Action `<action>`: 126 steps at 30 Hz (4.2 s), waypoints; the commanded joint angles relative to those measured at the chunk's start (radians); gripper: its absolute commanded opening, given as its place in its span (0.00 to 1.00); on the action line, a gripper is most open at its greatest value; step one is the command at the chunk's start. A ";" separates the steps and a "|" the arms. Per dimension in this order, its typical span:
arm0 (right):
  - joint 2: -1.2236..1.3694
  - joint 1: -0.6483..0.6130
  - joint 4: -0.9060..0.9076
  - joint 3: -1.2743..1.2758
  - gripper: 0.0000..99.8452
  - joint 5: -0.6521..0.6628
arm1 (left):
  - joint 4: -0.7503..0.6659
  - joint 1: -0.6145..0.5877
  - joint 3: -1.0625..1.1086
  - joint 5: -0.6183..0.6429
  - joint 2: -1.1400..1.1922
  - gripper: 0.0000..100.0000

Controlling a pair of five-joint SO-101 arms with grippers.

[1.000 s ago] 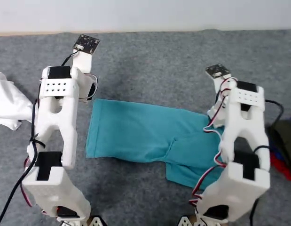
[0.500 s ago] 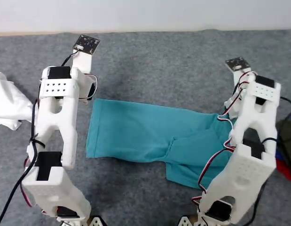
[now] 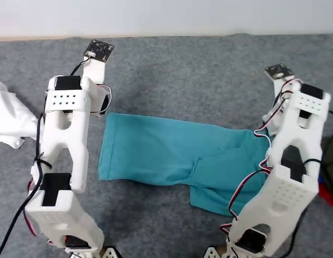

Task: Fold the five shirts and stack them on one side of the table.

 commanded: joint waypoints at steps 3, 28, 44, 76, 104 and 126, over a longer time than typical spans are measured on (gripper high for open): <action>-0.021 0.004 0.150 -0.054 0.12 0.002 | -0.017 0.018 -0.007 -0.009 -0.061 0.00; 0.081 -0.110 0.145 -0.055 0.05 -0.049 | -0.015 0.049 0.016 -0.005 -0.064 0.00; 0.088 -0.085 0.113 -0.181 0.03 -0.005 | -0.017 0.046 0.056 -0.009 -0.071 0.00; 0.033 -0.058 0.211 -0.181 0.14 -0.012 | -0.133 0.032 0.054 0.000 -0.060 0.01; -0.615 0.036 0.409 0.146 0.25 -0.034 | 0.126 0.453 0.094 -0.068 -0.250 0.12; -1.596 0.515 0.401 0.855 0.25 -0.034 | -0.133 1.010 0.351 -0.081 -0.238 0.12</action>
